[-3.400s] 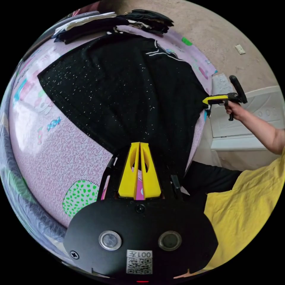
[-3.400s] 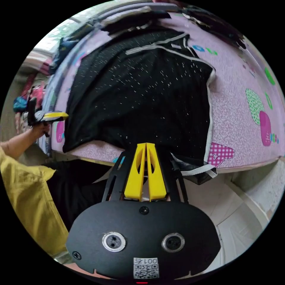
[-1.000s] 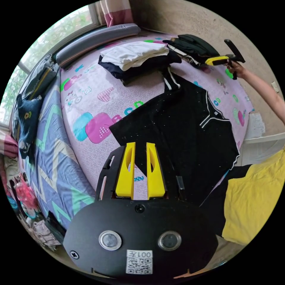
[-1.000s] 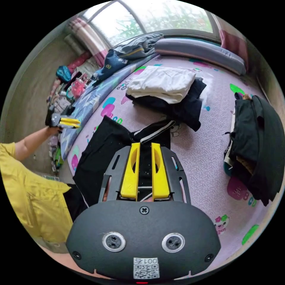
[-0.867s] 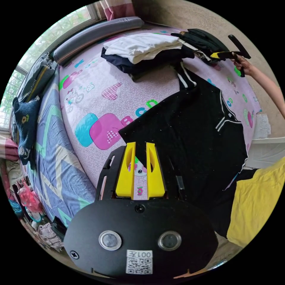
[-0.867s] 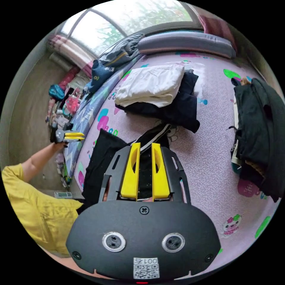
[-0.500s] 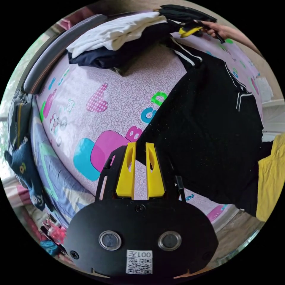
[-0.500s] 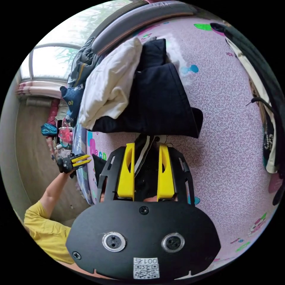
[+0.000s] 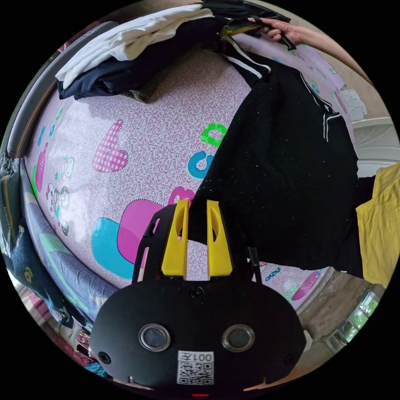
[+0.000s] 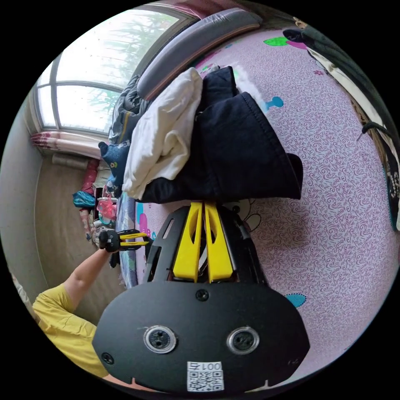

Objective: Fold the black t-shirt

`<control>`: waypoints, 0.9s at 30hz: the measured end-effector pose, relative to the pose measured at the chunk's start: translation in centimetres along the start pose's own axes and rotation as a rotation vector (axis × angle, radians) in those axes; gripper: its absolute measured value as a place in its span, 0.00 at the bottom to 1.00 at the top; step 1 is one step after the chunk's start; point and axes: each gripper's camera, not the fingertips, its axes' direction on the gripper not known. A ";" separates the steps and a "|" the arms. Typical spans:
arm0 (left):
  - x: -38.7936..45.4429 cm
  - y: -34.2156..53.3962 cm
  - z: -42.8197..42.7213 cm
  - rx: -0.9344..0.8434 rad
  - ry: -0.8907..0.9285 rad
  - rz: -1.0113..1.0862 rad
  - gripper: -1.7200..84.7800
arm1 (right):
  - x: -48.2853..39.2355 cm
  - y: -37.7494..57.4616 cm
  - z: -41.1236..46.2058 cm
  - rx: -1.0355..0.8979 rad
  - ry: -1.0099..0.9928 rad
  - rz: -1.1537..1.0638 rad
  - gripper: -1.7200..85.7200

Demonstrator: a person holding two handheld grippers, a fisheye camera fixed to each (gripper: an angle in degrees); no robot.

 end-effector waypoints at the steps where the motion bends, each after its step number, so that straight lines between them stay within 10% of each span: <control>1: 0.0 -0.5 0.0 -0.007 -0.008 0.009 0.06 | 0.1 0.3 -0.5 0.014 -0.029 0.004 0.03; 9: -0.5 -3.0 0.0 -0.076 0.129 0.007 0.01 | 1.2 2.6 -3.5 0.104 -0.168 0.053 0.02; 27: 13.0 -2.0 -6.3 -0.035 -0.189 0.075 0.00 | 3.1 19.7 -13.9 0.351 -0.225 0.222 0.03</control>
